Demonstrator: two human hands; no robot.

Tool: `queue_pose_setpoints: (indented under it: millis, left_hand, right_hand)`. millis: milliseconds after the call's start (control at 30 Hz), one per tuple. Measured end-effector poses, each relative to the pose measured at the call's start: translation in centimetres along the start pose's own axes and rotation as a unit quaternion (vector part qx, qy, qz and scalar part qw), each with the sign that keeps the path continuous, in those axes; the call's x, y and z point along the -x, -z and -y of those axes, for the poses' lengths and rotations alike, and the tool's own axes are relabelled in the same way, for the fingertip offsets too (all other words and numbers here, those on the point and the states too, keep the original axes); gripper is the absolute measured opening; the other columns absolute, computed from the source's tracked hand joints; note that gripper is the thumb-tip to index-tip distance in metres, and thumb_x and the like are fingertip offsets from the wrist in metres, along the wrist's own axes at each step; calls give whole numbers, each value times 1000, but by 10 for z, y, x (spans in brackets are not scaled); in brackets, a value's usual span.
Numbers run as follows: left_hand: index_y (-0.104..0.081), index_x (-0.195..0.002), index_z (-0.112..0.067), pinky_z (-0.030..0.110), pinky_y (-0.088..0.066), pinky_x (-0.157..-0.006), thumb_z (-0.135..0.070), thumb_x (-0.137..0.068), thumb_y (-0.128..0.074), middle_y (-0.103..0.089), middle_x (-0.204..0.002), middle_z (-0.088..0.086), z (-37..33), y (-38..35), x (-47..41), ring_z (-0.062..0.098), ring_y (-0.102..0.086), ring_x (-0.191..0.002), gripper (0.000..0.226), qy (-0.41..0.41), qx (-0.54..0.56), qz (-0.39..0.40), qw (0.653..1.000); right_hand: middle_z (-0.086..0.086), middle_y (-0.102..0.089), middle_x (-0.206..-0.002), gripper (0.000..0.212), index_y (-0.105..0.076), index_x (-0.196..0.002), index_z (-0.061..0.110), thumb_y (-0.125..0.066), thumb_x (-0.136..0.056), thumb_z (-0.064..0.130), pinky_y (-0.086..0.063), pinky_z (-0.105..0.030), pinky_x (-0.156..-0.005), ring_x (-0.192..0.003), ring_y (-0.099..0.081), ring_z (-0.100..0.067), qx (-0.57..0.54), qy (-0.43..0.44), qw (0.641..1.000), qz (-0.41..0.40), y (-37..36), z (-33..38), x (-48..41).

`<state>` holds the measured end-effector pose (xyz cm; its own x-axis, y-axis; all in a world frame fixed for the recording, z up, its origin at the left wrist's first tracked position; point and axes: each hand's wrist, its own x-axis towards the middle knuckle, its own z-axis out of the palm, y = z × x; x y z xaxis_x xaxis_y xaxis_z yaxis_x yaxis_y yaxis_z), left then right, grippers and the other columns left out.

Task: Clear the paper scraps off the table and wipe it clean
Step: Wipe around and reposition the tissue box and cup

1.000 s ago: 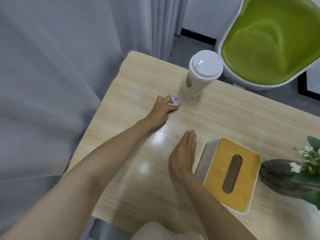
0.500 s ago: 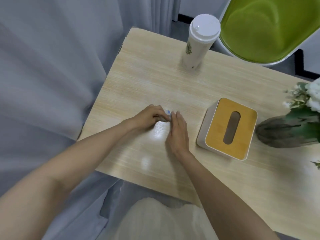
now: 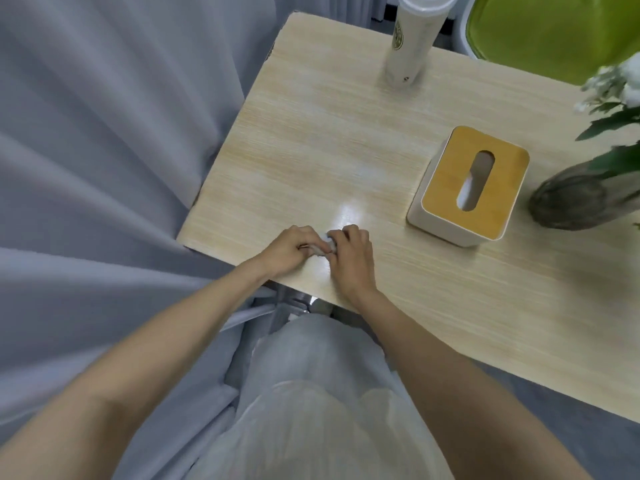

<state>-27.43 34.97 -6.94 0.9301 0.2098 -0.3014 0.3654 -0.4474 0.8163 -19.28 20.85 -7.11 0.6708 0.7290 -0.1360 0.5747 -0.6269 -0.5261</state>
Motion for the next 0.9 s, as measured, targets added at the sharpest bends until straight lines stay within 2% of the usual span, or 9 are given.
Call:
queue_pose_setpoints:
  millis: [67, 200, 367, 500, 567, 633, 767, 833, 900]
  left_hand:
    - [-74, -100, -8, 8, -41, -84, 21, -81, -51, -62, -97, 3, 1, -12, 18, 16, -58, -93, 41, 21, 1, -8, 1000]
    - [-72, -103, -12, 6, -41, -82, 19, -84, -52, -60, -95, -6, -5, -38, 51, 8, -56, -90, 42, 73, 48, -32, 996]
    - [-73, -103, -2, 1, -36, -72, 24, -81, -46, -60, -98, 7, -24, -68, 83, 1, -51, -82, 43, 74, 28, -68, 995]
    - [-72, -104, -10, 4, -39, -64, 23, -78, -47, -59, -91, 1, -45, -79, 92, 12, -54, -85, 49, 106, 40, -26, 993]
    - [-70, -105, -14, 13, -47, -58, 15, -82, -54, -62, -91, 1, -58, -75, 88, 14, -57, -80, 41, 129, 100, -48, 985]
    - [-69, -106, -14, 19, -51, -61, 11, -83, -58, -66, -102, 6, -73, -70, 83, 15, -61, -82, 36, 134, 168, -82, 973]
    - [-69, -107, -19, 30, -52, -85, 7, -85, -56, -67, -115, 2, -105, -76, 74, 18, -63, -102, 36, 130, 270, -80, 951]
    - [-64, -115, -17, 34, -51, -84, 11, -86, -53, -63, -112, 4, -116, -82, 68, 19, -62, -99, 42, 142, 334, -76, 929]
    - [-55, -127, -17, 30, -50, -75, 12, -85, -55, -57, -102, 3, -125, -83, 62, 16, -60, -88, 51, 152, 341, -99, 922]
  right_hand:
    - [-12, -52, -109, 26, -63, -111, 9, -61, -85, 9, -32, -30, -79, -100, -44, -30, -9, 7, 1000, 9, -3, 2, 18]
    - [-11, -52, -108, 26, -63, -109, 8, -58, -84, 4, -27, -27, -76, -100, -43, -30, -14, 13, 1000, 19, -5, 3, 50]
    - [-10, -47, -114, 34, -60, -112, 10, -54, -81, -2, -21, -23, -76, -107, -40, -27, -6, -4, 999, 47, -2, 1, 83]
    - [-10, -44, -122, 30, -59, -115, 13, -56, -86, 7, -29, -25, -84, -114, -37, -27, 24, -27, 997, 65, 10, -11, 102]
    - [-9, -47, -121, 28, -58, -116, 13, -57, -89, 15, -33, -29, -89, -115, -38, -27, -40, -85, 994, 60, 20, -17, 104]
    - [-8, -51, -112, 33, -57, -118, 10, -60, -88, 24, -37, -28, -86, -107, -45, -23, -183, -164, 967, 60, 37, -19, 102]
    - [-7, -66, -96, 39, -65, -107, 5, -57, -92, 41, -50, -29, -78, -86, -63, -19, -454, -266, 843, 114, 70, -21, 100]
    - [-10, -67, -98, 29, -62, -100, 7, -61, -90, 34, -53, -33, -78, -86, -66, -22, -509, -288, 806, 95, 79, -23, 100]
    - [-14, -65, -103, 18, -57, -101, 7, -64, -88, 16, -54, -34, -71, -82, -65, -24, -538, -309, 783, 51, 85, -27, 98]
